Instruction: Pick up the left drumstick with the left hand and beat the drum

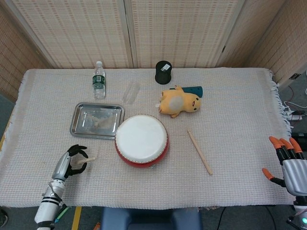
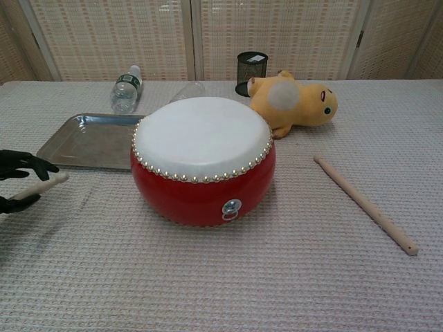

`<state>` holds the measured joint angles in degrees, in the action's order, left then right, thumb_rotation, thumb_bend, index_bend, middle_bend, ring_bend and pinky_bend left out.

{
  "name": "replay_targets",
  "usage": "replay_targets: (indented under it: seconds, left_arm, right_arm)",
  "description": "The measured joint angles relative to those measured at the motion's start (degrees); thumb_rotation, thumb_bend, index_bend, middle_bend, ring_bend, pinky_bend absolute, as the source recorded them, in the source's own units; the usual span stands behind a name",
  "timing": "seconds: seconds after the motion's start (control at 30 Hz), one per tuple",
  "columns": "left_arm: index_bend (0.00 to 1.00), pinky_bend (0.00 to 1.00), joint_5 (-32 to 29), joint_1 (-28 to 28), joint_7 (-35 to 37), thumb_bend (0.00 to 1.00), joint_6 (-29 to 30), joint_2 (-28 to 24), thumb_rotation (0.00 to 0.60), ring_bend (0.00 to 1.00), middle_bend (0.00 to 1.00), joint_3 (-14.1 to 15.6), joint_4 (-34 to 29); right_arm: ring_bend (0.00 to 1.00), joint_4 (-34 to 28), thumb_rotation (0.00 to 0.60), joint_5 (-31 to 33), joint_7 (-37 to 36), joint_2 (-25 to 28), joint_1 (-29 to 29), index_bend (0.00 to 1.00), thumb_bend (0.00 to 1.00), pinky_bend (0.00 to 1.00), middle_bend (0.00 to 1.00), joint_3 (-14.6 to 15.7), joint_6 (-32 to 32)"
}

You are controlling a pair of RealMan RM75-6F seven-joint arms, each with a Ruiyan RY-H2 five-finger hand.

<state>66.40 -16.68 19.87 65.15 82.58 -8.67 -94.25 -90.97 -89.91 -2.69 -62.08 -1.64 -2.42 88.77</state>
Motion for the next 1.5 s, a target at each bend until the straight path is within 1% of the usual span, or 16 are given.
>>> replay_targets:
  seconds: [0.27,0.43,0.63,0.77,1.0,1.23,1.37,1.5]
  left_arm:
    - [0.56,0.09,6.44,2.15,25.34,0.36,-1.31,-3.96,0.600,0.10,0.27,-0.94,0.19]
    - [0.56,0.13,10.17,2.74,39.98,0.36,-2.34,-5.63,0.600,0.11,0.29,-1.00,1.29]
    - [0.56,0.14,14.91,2.70,56.57,0.36,-3.40,-7.56,0.600,0.12,0.30,-0.35,2.72]
    - [0.56,0.14,18.23,2.13,67.82,0.36,-3.79,-8.56,0.600,0.12,0.30,0.62,4.37]
    - [0.56,0.15,21.53,0.77,83.13,0.36,-3.53,-8.51,0.600,0.12,0.31,2.39,9.36]
    - [0.56,0.20,22.13,-0.13,96.40,0.36,-2.73,-7.33,0.600,0.18,0.34,3.51,14.48]
    - [0.55,0.22,22.88,-0.66,105.49,0.36,-2.06,-6.34,0.600,0.21,0.35,4.46,18.07]
    - [0.50,0.25,23.63,-1.43,109.47,0.37,-1.47,-4.93,0.600,0.23,0.36,5.68,21.88]
  right_arm:
    - [0.00,-0.41,0.600,-0.19,0.50,0.01,0.28,0.00,0.21,0.00,0.12,0.17,0.38]
    - [0.00,-0.59,0.600,-0.07,0.72,0.14,0.57,0.00,0.21,0.00,0.12,0.14,0.84]
    - [0.00,-1.75,0.600,-0.12,2.26,1.01,0.79,0.00,0.21,0.00,0.12,-0.29,1.83]
    - [0.00,-2.88,0.600,-0.06,3.16,1.87,0.94,0.00,0.21,0.00,0.12,-0.59,2.25]
    - [0.00,-2.95,0.600,0.30,3.10,1.82,0.89,0.00,0.21,0.00,0.12,-0.61,1.77]
    - [0.00,-2.85,0.600,0.30,3.02,1.65,0.81,0.00,0.21,0.00,0.12,-0.58,1.52]
    - [0.00,-2.91,0.600,0.37,3.13,1.66,0.83,0.00,0.21,0.00,0.12,-0.57,1.45]
    - [0.00,-2.96,0.600,0.38,3.20,1.63,0.81,0.00,0.21,0.00,0.12,-0.56,1.34]
